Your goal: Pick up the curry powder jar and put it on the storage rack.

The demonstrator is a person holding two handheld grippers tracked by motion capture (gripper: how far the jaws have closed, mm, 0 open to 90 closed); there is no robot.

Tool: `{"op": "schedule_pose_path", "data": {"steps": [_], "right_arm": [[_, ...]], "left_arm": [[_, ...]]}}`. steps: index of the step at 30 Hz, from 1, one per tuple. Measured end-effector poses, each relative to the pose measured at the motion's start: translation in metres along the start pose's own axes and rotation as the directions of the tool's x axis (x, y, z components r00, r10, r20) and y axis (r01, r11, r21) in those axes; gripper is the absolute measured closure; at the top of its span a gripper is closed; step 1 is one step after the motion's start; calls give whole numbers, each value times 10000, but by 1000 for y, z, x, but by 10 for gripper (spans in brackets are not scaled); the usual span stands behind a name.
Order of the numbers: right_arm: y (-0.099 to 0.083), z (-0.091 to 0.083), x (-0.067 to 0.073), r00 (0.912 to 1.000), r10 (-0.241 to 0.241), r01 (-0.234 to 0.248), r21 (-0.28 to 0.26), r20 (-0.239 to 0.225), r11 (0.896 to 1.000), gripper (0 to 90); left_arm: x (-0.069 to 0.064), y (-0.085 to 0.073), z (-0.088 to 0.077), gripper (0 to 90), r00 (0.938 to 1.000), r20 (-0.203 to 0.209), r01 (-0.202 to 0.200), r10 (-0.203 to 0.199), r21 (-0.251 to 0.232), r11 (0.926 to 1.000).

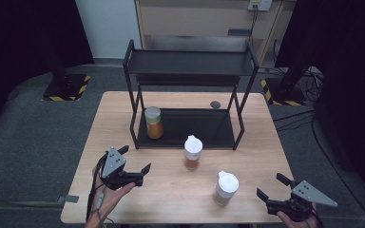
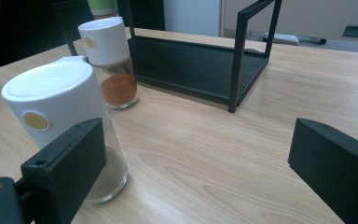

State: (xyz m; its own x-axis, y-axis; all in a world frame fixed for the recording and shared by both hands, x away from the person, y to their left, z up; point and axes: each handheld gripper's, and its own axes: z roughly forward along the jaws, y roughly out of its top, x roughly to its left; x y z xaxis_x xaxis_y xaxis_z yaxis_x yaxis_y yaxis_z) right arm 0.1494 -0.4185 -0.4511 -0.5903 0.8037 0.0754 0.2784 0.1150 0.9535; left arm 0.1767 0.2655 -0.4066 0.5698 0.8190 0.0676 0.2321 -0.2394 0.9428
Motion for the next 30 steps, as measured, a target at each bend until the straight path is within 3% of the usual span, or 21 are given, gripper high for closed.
{"op": "schedule_pose_path", "data": {"steps": [9,30], "right_arm": [[0,0,0,10000,-20,20,17,15,10000,48],[0,1,1,10000,-10,10,42,31,10000,48]], "left_arm": [[3,-20,-7,16,9995,280,-147,146,52,9999],[4,-56,-11,18,9985,537,100,-97,-46,9999]]}}
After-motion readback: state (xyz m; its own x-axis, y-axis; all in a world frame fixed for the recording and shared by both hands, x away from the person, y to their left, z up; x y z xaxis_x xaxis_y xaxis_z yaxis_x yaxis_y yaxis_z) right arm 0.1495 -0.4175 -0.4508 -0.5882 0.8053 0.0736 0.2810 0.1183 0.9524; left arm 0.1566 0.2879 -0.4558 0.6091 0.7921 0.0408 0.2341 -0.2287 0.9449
